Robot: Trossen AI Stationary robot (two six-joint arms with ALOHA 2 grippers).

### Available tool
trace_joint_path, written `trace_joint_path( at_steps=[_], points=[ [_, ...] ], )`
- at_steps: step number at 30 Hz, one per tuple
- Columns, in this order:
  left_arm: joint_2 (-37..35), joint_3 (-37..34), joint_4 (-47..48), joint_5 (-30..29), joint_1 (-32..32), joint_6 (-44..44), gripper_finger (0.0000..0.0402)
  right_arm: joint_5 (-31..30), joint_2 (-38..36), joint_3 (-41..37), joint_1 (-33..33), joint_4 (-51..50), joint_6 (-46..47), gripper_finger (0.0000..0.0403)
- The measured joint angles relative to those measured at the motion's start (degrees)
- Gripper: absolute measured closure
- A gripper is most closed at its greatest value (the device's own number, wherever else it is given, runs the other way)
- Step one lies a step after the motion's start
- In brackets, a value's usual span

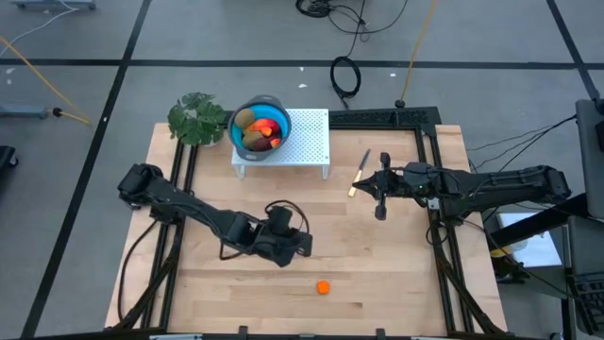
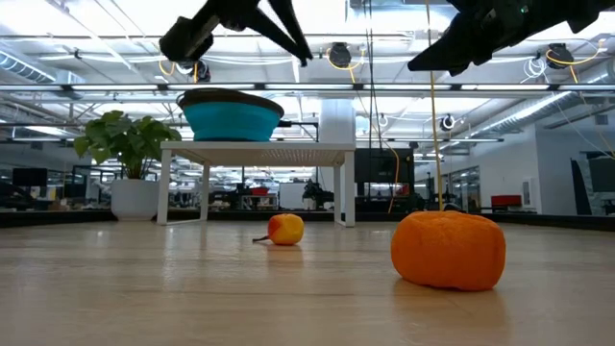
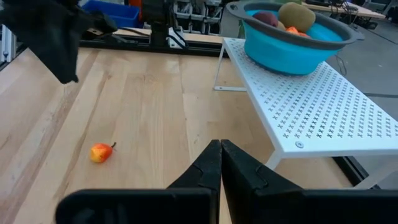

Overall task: Pick & Place Fruit
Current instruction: Put the peas into the strainer bowl on the shelf

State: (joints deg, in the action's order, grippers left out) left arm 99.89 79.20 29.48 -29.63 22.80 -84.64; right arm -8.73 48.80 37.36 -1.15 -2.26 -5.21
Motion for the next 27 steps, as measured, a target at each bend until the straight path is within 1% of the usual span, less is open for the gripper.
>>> trace_joint_path(
  at_steps=[4,6,9,12,15,21,27],
  points=[
    [0.57,0.02,4.36,1.11,-0.48,-11.64,0.0401,0.00,0.00,0.00,0.00,-0.17,-0.02,0.0399],
    [1.26,0.11,5.19,2.75,-0.84,-15.25,0.0400,-0.01,0.00,0.00,0.00,-0.15,-0.04,0.0399],
    [2.61,0.09,8.11,6.34,-1.21,-18.30,0.0400,0.00,0.00,0.00,0.00,-0.17,-0.07,0.0399],
    [3.99,0.09,8.12,9.02,-1.35,-19.69,0.0399,0.00,0.02,0.00,0.00,-0.13,-0.09,0.0399],
    [5.49,0.09,6.06,10.65,-1.69,-19.68,0.0388,0.00,0.02,-0.04,0.00,-0.20,-0.15,0.0399],
    [8.96,0.09,5.04,13.83,-2.43,-24.78,0.0348,0.00,0.00,-0.04,0.00,-0.21,-0.17,0.0399],
    [11.22,0.09,4.68,17.02,-2.88,-26.56,0.0282,0.00,0.02,-0.04,0.00,-0.19,-0.17,0.0399]
  ],
)
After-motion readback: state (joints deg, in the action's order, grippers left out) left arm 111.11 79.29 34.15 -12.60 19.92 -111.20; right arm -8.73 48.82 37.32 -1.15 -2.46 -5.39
